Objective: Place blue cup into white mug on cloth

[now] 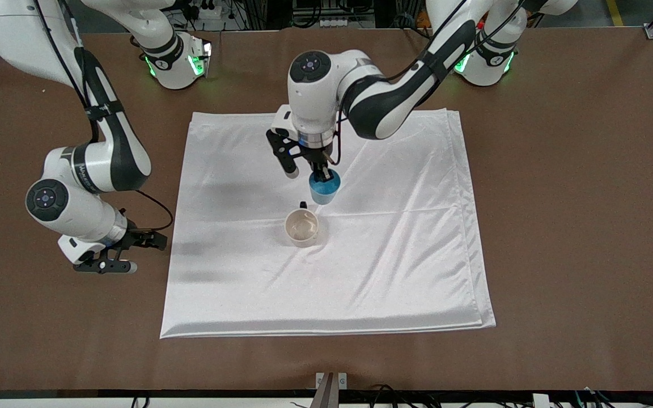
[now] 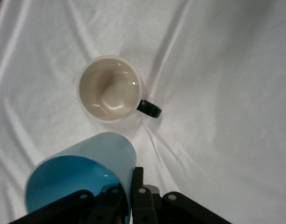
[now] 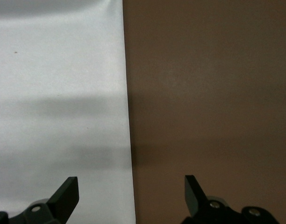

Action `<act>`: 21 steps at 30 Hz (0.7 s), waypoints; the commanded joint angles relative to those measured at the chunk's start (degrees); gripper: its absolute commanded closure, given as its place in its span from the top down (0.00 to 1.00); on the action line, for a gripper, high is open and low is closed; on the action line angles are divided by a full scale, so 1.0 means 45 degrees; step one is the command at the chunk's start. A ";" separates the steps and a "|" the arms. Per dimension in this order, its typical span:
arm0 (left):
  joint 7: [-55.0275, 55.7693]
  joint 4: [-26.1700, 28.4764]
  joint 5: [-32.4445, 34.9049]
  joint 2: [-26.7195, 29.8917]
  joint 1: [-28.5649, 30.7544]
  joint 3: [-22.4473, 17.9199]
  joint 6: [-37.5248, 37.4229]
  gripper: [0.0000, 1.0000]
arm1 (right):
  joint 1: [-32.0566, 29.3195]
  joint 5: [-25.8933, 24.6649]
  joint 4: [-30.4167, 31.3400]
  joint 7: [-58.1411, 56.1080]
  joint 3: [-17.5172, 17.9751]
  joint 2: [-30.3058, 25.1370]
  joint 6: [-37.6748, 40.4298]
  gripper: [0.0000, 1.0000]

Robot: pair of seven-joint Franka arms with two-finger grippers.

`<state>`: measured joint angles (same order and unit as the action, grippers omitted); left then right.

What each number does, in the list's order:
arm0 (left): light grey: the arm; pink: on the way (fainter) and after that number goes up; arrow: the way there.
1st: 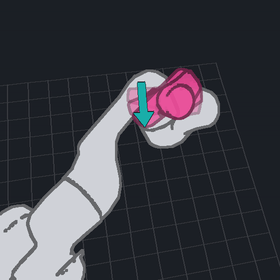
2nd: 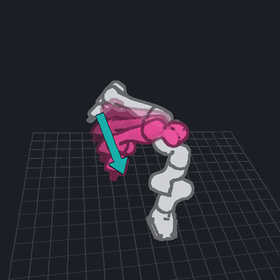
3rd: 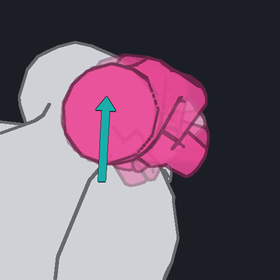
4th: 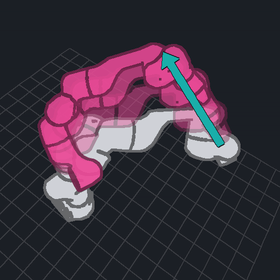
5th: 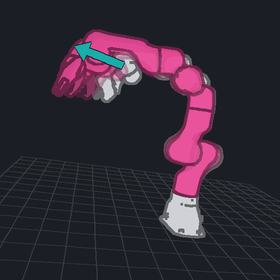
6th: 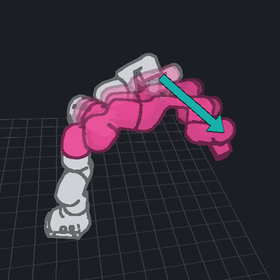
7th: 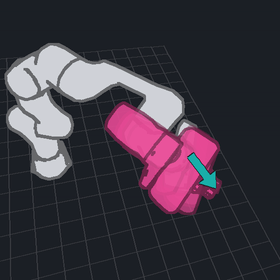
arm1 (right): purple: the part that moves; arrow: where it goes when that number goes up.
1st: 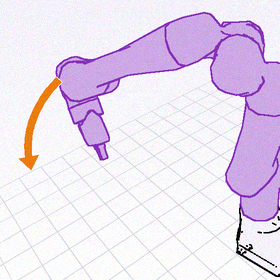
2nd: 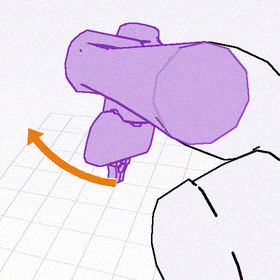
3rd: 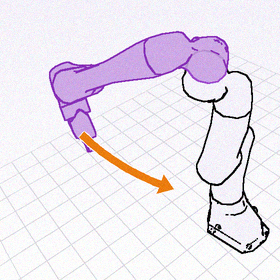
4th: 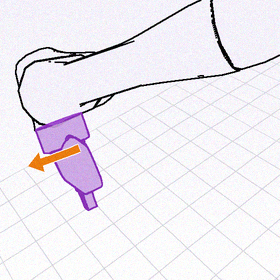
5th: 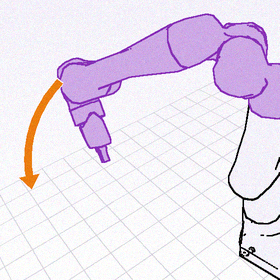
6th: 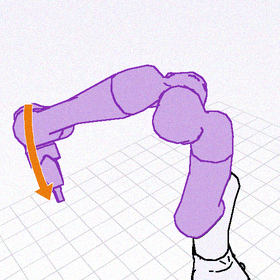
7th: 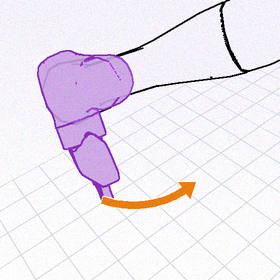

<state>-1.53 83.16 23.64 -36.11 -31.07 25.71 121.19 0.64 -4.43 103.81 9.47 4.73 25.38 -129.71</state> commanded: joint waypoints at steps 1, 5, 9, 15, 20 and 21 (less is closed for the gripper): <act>-0.0597 -0.0706 0.0313 -0.0880 -0.0614 -0.0771 0.0763 0.00 | -0.0396 -0.0051 0.1889 -0.0055 0.0199 -0.1226 -0.0861 1.00; -0.1084 -0.1408 0.0313 -0.1349 -0.1354 -0.1922 0.1097 0.00 | -0.0690 -0.0070 0.2826 -0.0094 0.0199 -0.1460 -0.1738 1.00; -0.1242 -0.1527 0.0177 -0.1311 -0.1650 -0.2335 0.1097 0.00 | -0.0728 -0.0070 0.3687 -0.0152 0.0179 -0.1909 -0.2307 1.00; -0.1301 -0.1722 0.0177 -0.1369 -0.1669 -0.2335 0.1097 0.00 | -0.0768 -0.0070 0.4488 -0.0133 0.0199 -0.2827 -0.2191 1.00; -0.1359 -0.1937 0.0157 -0.1564 -0.1650 -0.2335 0.1291 0.00 | -0.0787 -0.0051 0.4528 -0.0113 0.0199 -0.3550 -0.1352 1.00; -0.1359 -0.1996 0.0157 -0.1623 -0.1650 -0.2316 0.1389 0.00 | -0.0787 -0.0051 0.4509 -0.0094 0.0199 -0.3667 -0.1235 1.00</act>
<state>-6.60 77.03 23.64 -41.47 -37.81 15.97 126.80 -1.79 -4.46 121.11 9.40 4.76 14.86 -138.22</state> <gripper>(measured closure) 0.960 0.000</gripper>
